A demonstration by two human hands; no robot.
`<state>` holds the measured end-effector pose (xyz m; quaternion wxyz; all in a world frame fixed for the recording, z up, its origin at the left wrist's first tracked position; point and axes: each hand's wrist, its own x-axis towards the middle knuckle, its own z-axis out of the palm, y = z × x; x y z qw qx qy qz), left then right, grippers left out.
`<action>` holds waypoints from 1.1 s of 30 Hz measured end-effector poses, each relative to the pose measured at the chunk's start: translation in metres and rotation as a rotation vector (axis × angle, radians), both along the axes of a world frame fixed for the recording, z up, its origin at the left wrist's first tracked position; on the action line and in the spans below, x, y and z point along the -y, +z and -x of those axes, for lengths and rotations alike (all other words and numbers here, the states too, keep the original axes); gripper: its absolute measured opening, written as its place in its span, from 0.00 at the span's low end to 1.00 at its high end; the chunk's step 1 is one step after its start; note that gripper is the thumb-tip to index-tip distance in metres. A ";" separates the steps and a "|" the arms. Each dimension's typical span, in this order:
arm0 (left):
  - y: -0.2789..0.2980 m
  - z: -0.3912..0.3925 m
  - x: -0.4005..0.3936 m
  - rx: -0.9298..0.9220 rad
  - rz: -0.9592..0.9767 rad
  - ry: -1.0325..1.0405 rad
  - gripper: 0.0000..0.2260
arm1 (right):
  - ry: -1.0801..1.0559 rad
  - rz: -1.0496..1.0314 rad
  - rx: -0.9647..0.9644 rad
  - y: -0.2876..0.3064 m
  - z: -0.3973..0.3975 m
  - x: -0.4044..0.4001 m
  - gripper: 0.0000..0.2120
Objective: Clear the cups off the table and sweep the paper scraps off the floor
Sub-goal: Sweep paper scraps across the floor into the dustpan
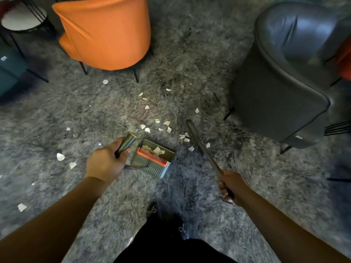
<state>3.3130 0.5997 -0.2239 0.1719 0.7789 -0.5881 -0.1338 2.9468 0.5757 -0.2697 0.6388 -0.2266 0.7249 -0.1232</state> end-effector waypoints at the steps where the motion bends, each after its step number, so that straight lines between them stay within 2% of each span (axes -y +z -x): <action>1: -0.002 -0.001 0.010 0.012 -0.003 -0.007 0.25 | -0.017 0.002 -0.007 0.001 0.001 0.005 0.20; 5: -0.010 -0.007 0.044 0.020 -0.041 -0.016 0.21 | -0.084 0.021 -0.050 -0.001 0.000 0.029 0.20; 9: -0.015 -0.021 0.075 0.030 -0.038 -0.042 0.26 | -0.137 -0.003 -0.092 -0.019 -0.005 0.061 0.18; 12: -0.013 -0.029 0.094 0.006 -0.059 -0.037 0.24 | -0.146 -0.058 -0.116 -0.029 -0.014 0.086 0.07; 13: -0.013 -0.032 0.098 0.011 -0.054 -0.046 0.25 | -0.135 -0.071 -0.116 -0.028 -0.019 0.093 0.06; 15: -0.012 -0.039 0.109 0.007 -0.046 -0.058 0.27 | -0.096 -0.094 -0.107 -0.031 -0.032 0.107 0.15; 16: -0.012 -0.043 0.114 -0.004 -0.051 -0.056 0.27 | -0.086 -0.104 -0.098 -0.030 -0.041 0.112 0.15; 20: -0.011 -0.058 0.126 -0.015 -0.060 -0.030 0.27 | 0.026 -0.144 -0.087 -0.030 -0.076 0.123 0.15; 23: -0.009 -0.069 0.128 0.006 -0.007 -0.025 0.25 | 0.059 -0.182 -0.064 -0.027 -0.104 0.128 0.10; 25: -0.007 -0.076 0.128 0.007 0.006 -0.018 0.24 | 0.072 -0.174 -0.039 -0.030 -0.120 0.130 0.18; 27: -0.004 -0.084 0.127 0.009 0.026 -0.021 0.23 | 0.084 -0.152 0.002 -0.031 -0.135 0.131 0.21; 33: -0.002 -0.107 0.126 0.062 0.075 -0.026 0.20 | 0.097 -0.116 0.062 -0.017 -0.159 0.139 0.09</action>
